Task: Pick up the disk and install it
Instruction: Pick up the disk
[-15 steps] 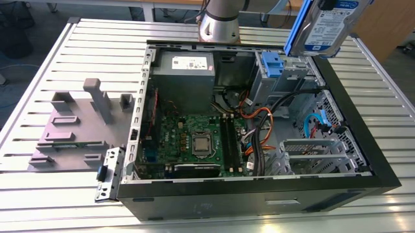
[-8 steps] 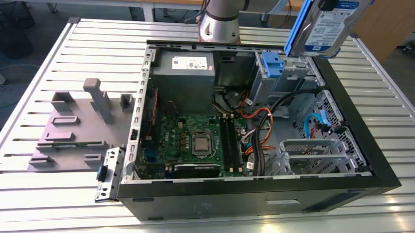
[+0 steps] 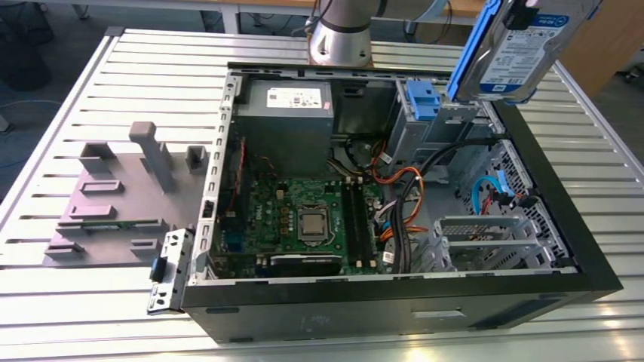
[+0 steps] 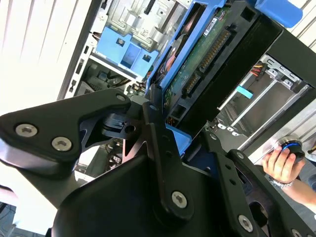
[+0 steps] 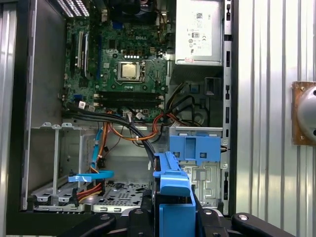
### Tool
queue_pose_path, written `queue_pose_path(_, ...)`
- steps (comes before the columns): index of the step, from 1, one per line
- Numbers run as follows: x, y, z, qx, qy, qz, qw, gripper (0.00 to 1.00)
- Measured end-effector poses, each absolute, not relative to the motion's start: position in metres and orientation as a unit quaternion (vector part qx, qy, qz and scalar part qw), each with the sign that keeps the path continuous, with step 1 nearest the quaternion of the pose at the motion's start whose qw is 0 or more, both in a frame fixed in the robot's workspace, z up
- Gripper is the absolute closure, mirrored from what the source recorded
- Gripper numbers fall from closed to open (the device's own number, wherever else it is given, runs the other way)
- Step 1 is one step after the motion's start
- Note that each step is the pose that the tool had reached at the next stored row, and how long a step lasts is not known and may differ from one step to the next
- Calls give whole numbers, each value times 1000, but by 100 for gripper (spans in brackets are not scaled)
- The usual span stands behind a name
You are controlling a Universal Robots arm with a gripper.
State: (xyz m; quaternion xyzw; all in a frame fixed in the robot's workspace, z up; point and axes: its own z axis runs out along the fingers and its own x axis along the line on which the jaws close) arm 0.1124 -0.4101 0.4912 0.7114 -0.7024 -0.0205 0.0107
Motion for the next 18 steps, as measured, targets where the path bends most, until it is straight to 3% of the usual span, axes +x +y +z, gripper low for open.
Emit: queue_pose_path(18,112,-417,491,711,-702,-20,11,64)
